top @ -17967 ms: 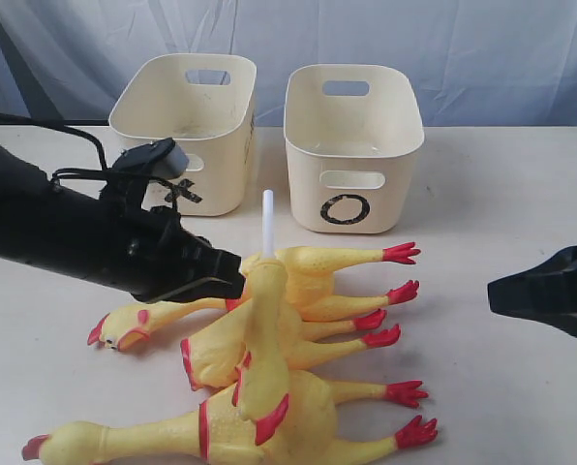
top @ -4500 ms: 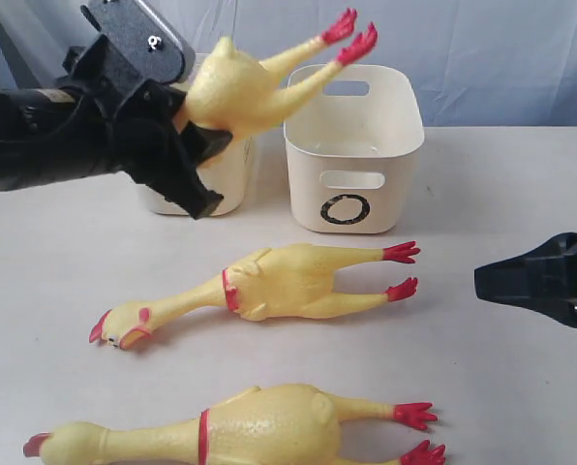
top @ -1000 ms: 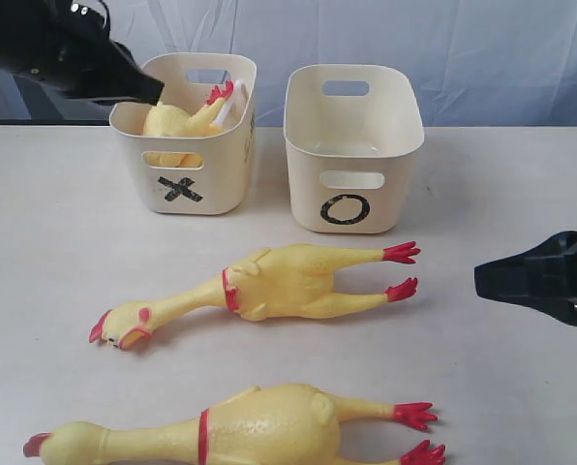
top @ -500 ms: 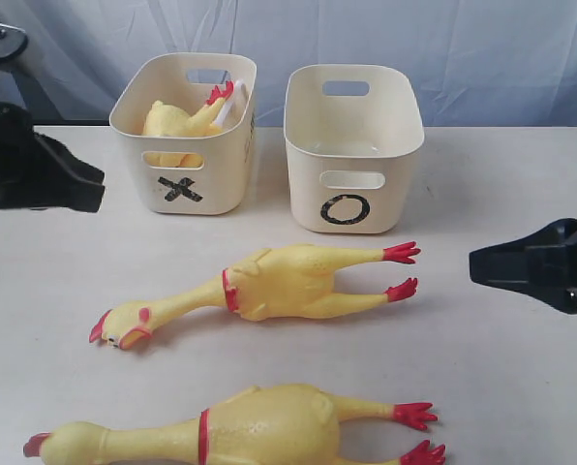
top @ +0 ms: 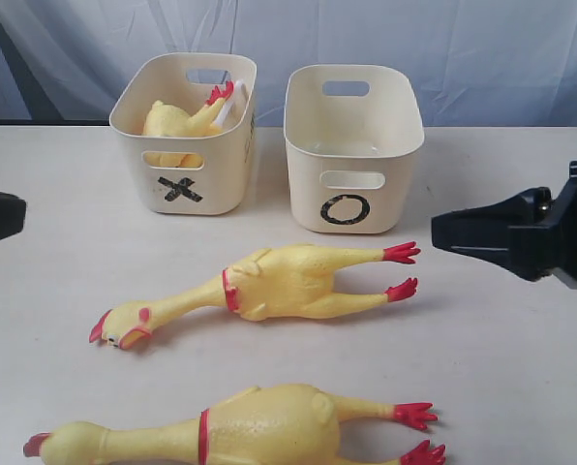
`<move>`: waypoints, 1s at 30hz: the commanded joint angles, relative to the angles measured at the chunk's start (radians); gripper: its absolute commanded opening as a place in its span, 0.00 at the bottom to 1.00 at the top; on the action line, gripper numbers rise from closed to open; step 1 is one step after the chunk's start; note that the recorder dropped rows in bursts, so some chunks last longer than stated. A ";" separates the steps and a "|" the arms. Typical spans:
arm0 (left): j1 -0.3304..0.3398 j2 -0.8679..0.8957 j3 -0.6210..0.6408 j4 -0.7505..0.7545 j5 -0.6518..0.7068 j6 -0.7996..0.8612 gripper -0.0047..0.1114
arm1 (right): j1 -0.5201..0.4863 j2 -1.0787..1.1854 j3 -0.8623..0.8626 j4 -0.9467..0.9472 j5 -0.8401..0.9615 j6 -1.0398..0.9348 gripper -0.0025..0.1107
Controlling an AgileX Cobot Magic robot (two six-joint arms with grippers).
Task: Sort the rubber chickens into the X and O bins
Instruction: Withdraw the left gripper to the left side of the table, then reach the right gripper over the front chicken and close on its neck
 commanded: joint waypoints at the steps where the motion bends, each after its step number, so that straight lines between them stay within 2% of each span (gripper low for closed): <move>1: 0.000 -0.110 0.005 0.088 0.010 -0.062 0.04 | 0.024 0.076 -0.024 0.068 0.019 -0.128 0.02; 7: 0.000 -0.161 0.005 0.310 -0.029 -0.252 0.04 | 0.174 0.177 -0.138 0.025 -0.071 -0.145 0.02; 14: 0.000 -0.161 0.044 0.349 -0.085 -0.254 0.04 | 0.378 0.286 -0.317 -0.074 -0.154 -0.144 0.02; 17: 0.000 -0.161 0.075 0.368 -0.115 -0.287 0.04 | 0.502 0.373 -0.410 -0.150 -0.198 -0.124 0.02; 23: 0.000 -0.161 0.076 0.368 -0.115 -0.287 0.04 | 0.730 0.560 -0.451 -0.237 -0.307 -0.129 0.03; 25: 0.000 -0.161 0.076 0.368 -0.115 -0.289 0.04 | 0.806 0.625 -0.451 -0.241 -0.353 -0.132 0.10; 27: 0.000 -0.161 0.076 0.368 -0.115 -0.291 0.04 | 0.867 0.680 -0.451 -0.241 -0.404 -0.132 0.26; 30: 0.000 -0.161 0.076 0.368 -0.111 -0.291 0.04 | 0.943 0.741 -0.451 -0.241 -0.516 -0.132 0.56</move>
